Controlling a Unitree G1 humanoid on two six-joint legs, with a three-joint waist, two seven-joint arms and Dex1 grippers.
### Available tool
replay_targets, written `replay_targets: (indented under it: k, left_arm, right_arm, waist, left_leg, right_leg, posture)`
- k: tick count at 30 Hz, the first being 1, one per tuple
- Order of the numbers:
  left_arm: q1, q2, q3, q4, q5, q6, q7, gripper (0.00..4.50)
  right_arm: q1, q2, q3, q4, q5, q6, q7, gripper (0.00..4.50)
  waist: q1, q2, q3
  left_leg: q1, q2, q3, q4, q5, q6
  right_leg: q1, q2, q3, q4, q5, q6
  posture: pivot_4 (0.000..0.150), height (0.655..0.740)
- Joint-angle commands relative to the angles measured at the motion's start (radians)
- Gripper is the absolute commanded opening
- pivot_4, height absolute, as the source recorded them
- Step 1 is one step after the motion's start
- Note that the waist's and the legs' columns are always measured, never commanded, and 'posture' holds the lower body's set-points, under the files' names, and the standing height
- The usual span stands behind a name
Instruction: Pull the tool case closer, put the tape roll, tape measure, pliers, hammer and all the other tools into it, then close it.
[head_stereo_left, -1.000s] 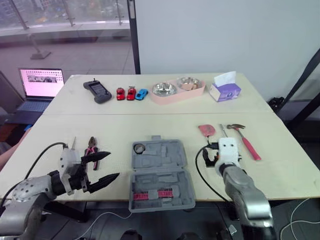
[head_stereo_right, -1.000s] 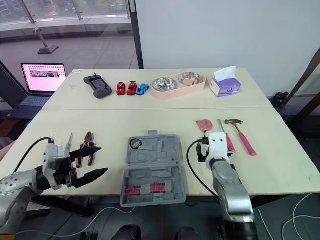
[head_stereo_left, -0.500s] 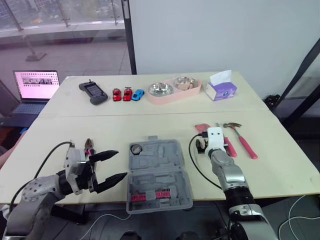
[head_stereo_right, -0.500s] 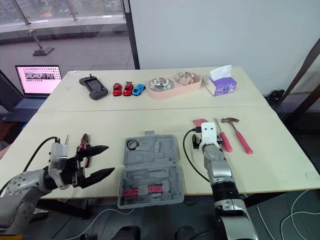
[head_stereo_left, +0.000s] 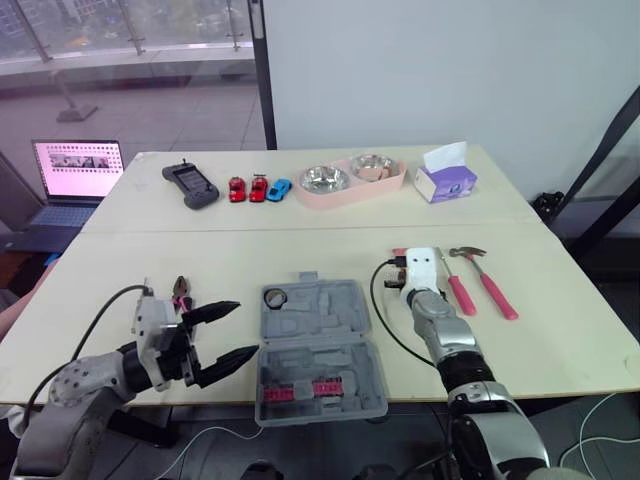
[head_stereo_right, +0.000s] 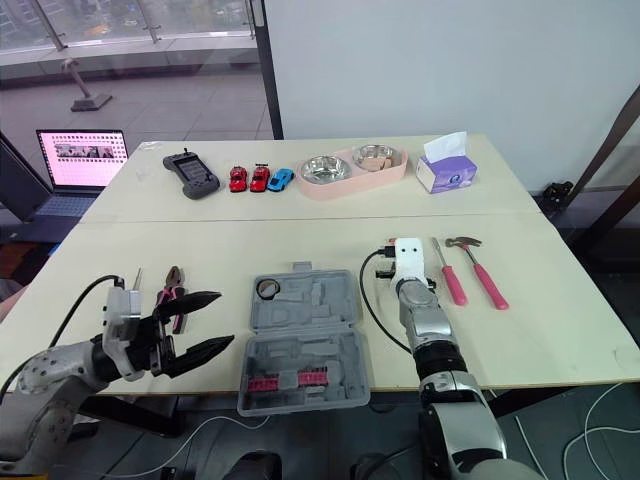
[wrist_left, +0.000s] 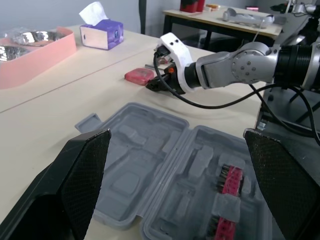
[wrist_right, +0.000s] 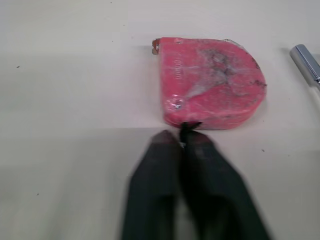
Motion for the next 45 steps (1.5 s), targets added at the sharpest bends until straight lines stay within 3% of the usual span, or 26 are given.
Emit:
replay_targets:
  k: [1,8,17,23,31,45]
  left_arm:
    - [-0.003,0.005,0.006,-0.049,-0.02,0.017,0.021,4.5]
    - [-0.009,0.001,-0.009,-0.044,-0.013,0.031,0.024,4.5]
    - [-0.047,-0.007,-0.056,-0.014,-0.001,0.036,0.01,4.5]
    - [-0.084,-0.005,-0.078,0.034,0.0,0.03,-0.023,4.5]
    - [-0.131,-0.01,-0.104,0.089,0.008,0.024,-0.061,4.5]
    - [-0.14,-0.011,-0.109,0.117,0.018,0.007,-0.092,4.5]
  right_arm:
    - [0.009,-0.009,-0.03,0.013,0.01,0.007,-0.021,0.06]
    - [0.148,0.0,0.004,-0.233,0.025,0.05,0.048,0.06]
    - [0.647,-0.039,0.164,-0.906,0.004,0.213,0.168,0.06]
    - [0.914,-0.069,0.202,-1.191,-0.03,0.317,0.161,0.06]
    - [1.08,-0.051,0.245,-1.348,-0.047,0.392,0.144,0.06]
    - [1.171,-0.044,0.261,-1.405,-0.047,0.441,0.127,0.06]
  waist:
    - [-0.001,0.0,0.0]
    - [0.001,0.0,0.0]
    - [0.002,0.0,0.0]
    - [0.011,0.0,0.0]
    - [0.043,0.001,0.0]
    - [0.057,0.0,0.0]
  left_leg:
    - [0.0,0.0,0.0,0.0,0.0,0.0]
    - [0.0,0.0,0.0,-0.001,0.0,0.0]
    - [0.0,0.0,0.0,-0.003,0.0,0.0]
    - [0.0,0.0,0.0,-0.003,0.0,0.0]
    - [0.0,0.0,-0.001,-0.007,0.0,0.0]
    - [-0.001,0.0,-0.002,-0.018,0.002,-0.004]
  right_leg:
    - [0.0,0.0,0.0,0.0,0.0,0.0]
    - [0.0,0.0,0.0,-0.001,0.0,0.0]
    - [-0.001,0.0,0.0,-0.002,0.0,0.0]
    - [-0.001,0.0,0.001,-0.003,0.0,0.0]
    - [-0.001,0.0,0.001,-0.005,0.0,0.0]
    - [-0.001,0.0,-0.001,-0.017,-0.001,-0.001]
  posture:
    - [0.15,0.74]
    - [0.15,0.74]
    - [0.15,0.74]
    - [0.15,0.74]
    - [0.15,0.74]
    - [0.15,0.74]
